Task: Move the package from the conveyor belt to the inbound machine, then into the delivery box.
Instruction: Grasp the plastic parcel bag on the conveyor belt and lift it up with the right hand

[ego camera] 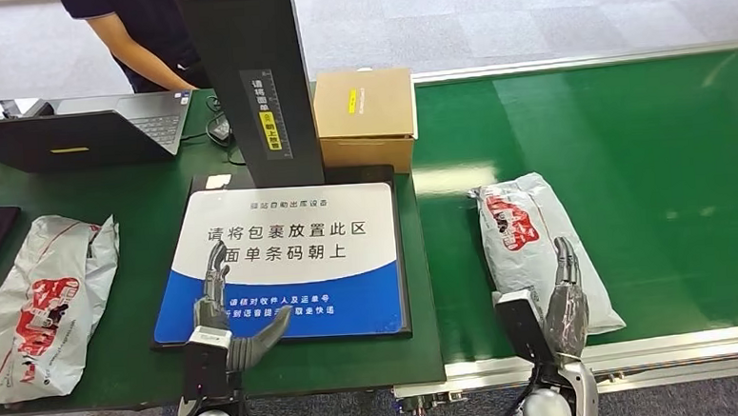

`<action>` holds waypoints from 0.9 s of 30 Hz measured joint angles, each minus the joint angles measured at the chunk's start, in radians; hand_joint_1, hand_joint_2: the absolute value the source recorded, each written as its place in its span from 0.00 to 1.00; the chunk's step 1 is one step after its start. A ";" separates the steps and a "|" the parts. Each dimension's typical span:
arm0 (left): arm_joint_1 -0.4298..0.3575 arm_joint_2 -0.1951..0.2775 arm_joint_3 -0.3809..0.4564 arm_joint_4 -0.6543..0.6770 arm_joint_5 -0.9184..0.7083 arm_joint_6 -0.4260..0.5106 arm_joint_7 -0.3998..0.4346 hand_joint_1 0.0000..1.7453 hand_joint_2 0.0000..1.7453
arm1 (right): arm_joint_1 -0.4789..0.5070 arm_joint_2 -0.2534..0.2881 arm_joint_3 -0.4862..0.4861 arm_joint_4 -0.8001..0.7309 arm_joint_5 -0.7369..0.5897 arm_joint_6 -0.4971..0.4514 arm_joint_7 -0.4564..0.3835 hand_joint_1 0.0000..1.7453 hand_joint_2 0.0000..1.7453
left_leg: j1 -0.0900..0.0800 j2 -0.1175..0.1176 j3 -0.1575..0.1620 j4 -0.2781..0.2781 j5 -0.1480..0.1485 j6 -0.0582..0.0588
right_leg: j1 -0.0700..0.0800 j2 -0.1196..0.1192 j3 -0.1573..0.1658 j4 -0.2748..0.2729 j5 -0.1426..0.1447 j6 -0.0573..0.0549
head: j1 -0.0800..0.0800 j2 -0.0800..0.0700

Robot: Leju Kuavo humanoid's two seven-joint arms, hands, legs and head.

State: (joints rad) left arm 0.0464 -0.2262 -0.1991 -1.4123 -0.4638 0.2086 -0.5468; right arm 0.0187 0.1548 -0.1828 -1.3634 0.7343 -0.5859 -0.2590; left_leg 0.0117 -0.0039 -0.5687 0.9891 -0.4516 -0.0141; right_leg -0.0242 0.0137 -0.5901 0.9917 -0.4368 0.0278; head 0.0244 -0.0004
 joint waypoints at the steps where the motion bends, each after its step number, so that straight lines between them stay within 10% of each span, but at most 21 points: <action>1: -0.003 0.000 0.000 0.002 -0.001 -0.002 0.000 0.00 1.00 | -0.003 0.001 -0.007 0.006 0.015 0.001 0.009 0.00 1.00 | 0.000 0.000 0.000 0.000 0.000 0.000 | 0.000 0.000 0.000 0.000 0.000 0.000 | 0.000 0.000; 27: -0.003 -0.001 0.007 0.004 0.005 -0.007 0.011 0.00 1.00 | -0.195 -0.041 -0.181 0.347 0.247 -0.087 0.140 0.00 1.00 | 0.000 0.000 0.000 0.000 0.000 0.000 | 0.000 0.000 0.000 0.000 0.000 0.000 | 0.000 0.000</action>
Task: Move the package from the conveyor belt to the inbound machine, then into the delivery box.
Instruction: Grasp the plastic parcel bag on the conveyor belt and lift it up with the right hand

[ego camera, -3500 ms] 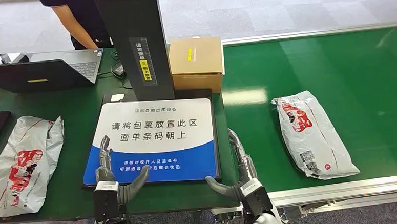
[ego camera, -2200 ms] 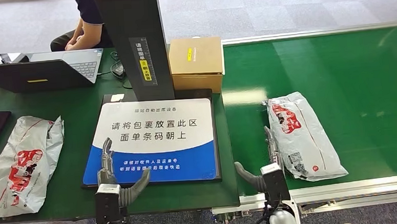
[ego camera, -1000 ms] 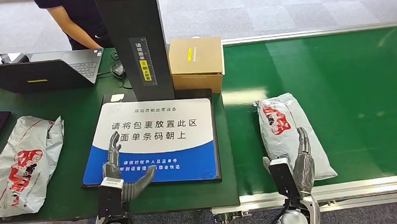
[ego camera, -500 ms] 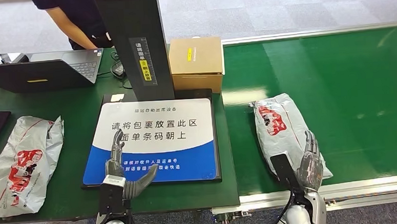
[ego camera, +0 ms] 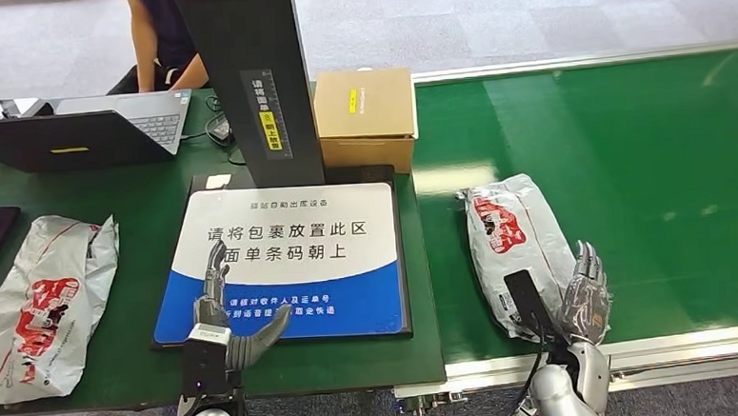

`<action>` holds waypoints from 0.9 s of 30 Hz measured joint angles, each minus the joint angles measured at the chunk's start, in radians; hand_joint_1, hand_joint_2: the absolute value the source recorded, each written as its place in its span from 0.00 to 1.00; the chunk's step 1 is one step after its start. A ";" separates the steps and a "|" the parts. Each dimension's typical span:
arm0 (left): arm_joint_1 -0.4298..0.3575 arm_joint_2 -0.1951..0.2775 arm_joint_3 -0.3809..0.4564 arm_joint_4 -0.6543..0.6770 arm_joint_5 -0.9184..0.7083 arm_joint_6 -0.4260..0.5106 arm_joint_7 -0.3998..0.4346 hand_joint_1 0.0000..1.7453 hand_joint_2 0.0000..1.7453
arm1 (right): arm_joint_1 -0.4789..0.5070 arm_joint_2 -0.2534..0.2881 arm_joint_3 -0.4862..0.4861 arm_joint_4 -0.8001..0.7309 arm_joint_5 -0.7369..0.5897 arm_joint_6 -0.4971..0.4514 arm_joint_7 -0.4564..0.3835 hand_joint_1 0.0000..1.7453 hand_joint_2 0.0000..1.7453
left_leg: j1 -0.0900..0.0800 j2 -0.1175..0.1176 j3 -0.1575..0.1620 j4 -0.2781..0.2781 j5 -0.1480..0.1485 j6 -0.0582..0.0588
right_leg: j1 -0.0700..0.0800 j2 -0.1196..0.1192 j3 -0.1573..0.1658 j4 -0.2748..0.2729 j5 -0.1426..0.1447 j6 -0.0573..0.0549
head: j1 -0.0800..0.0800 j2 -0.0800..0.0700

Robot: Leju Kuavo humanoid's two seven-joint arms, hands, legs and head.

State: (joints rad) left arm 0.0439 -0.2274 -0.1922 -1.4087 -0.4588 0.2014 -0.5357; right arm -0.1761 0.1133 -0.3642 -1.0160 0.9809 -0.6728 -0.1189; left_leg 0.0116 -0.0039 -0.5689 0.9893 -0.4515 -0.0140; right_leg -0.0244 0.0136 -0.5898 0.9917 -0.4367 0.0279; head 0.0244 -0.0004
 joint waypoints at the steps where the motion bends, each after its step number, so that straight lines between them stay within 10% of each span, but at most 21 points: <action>1: 0.000 0.000 0.000 0.000 0.000 0.000 0.002 0.00 1.00 | -0.003 -0.001 -0.003 0.008 0.001 0.001 0.002 0.00 1.00 | 0.000 0.000 0.000 0.000 0.000 0.000 | 0.000 0.000 0.000 0.000 0.000 0.000 | 0.000 0.000; 27: 0.010 -0.001 0.014 -0.003 -0.010 0.008 0.012 0.00 1.00 | -0.068 -0.001 -0.026 0.186 0.143 0.181 0.157 0.00 1.00 | 0.000 0.000 0.010 0.000 -0.002 0.000 | 0.001 0.000 0.010 -0.001 -0.001 0.001 | 0.000 0.000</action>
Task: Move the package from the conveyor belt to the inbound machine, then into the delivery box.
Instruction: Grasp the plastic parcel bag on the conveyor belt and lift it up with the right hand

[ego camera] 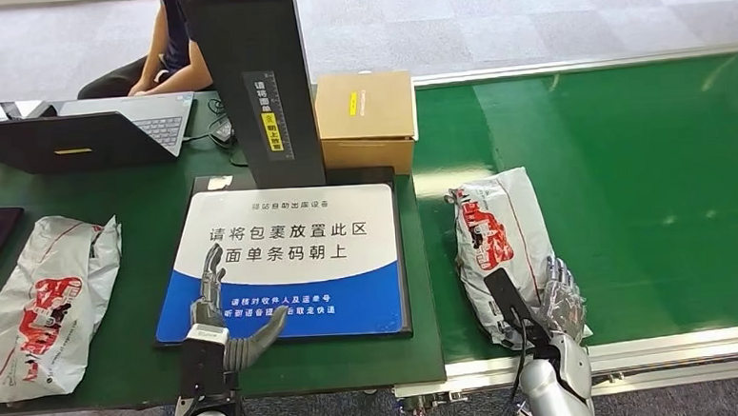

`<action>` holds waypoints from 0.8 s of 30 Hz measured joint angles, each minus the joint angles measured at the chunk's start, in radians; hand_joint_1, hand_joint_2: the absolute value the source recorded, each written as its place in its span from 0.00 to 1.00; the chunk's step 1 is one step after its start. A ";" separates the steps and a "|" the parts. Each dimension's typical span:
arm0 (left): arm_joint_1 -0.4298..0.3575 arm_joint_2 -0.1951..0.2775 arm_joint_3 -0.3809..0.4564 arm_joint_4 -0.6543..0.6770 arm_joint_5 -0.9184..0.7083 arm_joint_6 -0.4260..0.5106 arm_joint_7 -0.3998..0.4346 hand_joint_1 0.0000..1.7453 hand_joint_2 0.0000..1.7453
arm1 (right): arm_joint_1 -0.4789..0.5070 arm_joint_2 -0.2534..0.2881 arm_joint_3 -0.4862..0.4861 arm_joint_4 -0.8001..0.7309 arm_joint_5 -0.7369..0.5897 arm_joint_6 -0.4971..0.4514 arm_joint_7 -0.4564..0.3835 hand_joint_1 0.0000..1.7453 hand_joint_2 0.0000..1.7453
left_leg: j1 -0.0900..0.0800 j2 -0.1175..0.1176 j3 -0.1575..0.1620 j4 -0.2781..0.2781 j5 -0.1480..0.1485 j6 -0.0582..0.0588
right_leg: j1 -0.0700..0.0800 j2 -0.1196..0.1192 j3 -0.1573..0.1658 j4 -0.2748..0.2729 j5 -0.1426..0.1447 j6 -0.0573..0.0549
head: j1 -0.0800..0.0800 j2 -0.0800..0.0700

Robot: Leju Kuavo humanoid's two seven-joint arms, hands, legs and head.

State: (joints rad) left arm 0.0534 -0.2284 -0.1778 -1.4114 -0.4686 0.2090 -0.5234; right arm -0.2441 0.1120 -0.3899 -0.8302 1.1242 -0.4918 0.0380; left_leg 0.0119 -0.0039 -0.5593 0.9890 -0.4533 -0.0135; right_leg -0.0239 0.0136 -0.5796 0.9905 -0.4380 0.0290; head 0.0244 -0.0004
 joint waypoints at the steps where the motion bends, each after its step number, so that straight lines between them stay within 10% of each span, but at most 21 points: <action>1: 0.000 0.000 0.000 0.000 0.000 0.000 0.000 0.00 1.00 | -0.001 0.000 0.000 0.002 0.000 0.001 0.000 0.00 1.00 | 0.000 0.000 0.001 0.000 0.000 0.000 | 0.000 0.000 0.001 0.000 0.000 0.000 | 0.000 0.000; 19: 0.000 0.000 -0.002 0.000 0.000 0.002 0.011 0.00 1.00 | -0.007 0.009 0.010 0.008 0.018 0.062 0.028 0.03 1.00 | 0.000 0.000 0.006 0.000 -0.001 0.001 | 0.000 0.000 0.007 -0.001 0.000 0.001 | 0.000 0.000; 24: 0.000 0.000 -0.002 -0.002 -0.003 0.004 0.017 0.00 1.00 | -0.005 0.012 0.017 0.008 0.018 0.079 0.027 0.81 1.00 | 0.000 0.000 0.007 0.000 -0.001 0.001 | 0.000 0.000 0.008 -0.002 0.000 0.001 | 0.000 0.000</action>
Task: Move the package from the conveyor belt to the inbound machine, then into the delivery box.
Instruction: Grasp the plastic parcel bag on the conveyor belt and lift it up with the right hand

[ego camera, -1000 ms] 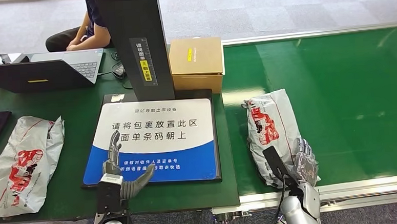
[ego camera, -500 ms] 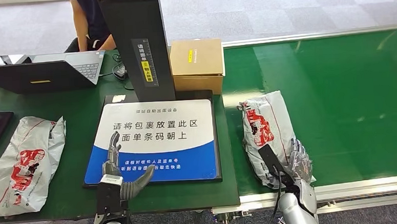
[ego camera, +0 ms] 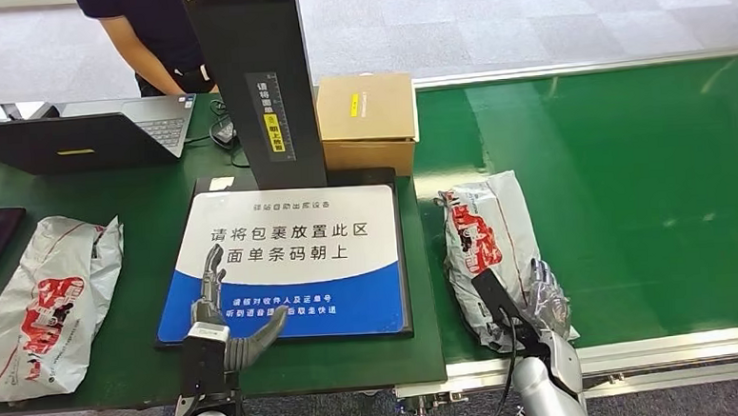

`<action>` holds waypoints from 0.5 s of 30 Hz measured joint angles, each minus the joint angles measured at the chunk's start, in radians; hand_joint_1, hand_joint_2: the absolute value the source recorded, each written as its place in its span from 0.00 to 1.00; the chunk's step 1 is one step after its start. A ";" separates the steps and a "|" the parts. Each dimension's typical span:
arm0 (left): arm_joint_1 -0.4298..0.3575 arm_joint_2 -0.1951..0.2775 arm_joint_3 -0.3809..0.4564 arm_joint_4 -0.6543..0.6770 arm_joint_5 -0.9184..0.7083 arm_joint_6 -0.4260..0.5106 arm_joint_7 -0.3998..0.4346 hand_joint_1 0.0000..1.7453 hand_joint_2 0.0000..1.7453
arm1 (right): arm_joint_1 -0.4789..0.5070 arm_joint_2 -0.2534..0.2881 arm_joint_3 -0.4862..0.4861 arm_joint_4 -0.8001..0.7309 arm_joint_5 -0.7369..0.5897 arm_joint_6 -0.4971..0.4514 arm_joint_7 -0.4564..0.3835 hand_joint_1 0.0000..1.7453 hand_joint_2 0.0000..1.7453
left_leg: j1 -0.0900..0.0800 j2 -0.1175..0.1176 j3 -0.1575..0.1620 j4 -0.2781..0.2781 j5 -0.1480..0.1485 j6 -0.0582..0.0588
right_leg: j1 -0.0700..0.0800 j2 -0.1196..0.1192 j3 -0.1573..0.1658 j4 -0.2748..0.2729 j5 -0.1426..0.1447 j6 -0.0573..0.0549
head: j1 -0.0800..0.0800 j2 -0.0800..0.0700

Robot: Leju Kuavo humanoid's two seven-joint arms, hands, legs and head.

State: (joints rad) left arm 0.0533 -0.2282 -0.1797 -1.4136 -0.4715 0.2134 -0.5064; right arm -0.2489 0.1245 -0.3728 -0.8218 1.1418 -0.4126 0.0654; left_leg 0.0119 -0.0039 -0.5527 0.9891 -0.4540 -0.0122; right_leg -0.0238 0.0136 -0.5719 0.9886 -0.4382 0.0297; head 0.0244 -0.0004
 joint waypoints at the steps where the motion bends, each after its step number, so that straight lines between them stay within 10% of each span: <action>1: 0.000 0.000 0.000 -0.001 0.000 0.001 0.000 0.00 1.00 | 0.002 0.002 0.002 0.000 0.000 0.003 -0.002 0.83 1.00 | 0.000 0.000 0.000 0.000 0.000 0.000 | 0.000 0.000 0.000 0.000 0.000 0.000 | 0.000 0.000; 15: 0.010 0.000 -0.001 -0.012 -0.002 0.012 0.003 0.00 1.00 | 0.035 0.012 0.025 -0.039 -0.028 0.001 -0.028 0.94 1.00 | 0.000 -0.001 -0.001 0.000 0.000 0.001 | 0.000 -0.001 0.000 -0.001 0.000 0.001 | 0.000 0.000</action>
State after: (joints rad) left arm 0.0635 -0.2281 -0.1805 -1.4252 -0.4730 0.2258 -0.5030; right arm -0.2140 0.1362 -0.3478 -0.8608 1.1141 -0.4113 0.0372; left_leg 0.0117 -0.0046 -0.5536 0.9893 -0.4539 -0.0109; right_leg -0.0242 0.0130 -0.5718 0.9878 -0.4381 0.0306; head 0.0244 -0.0004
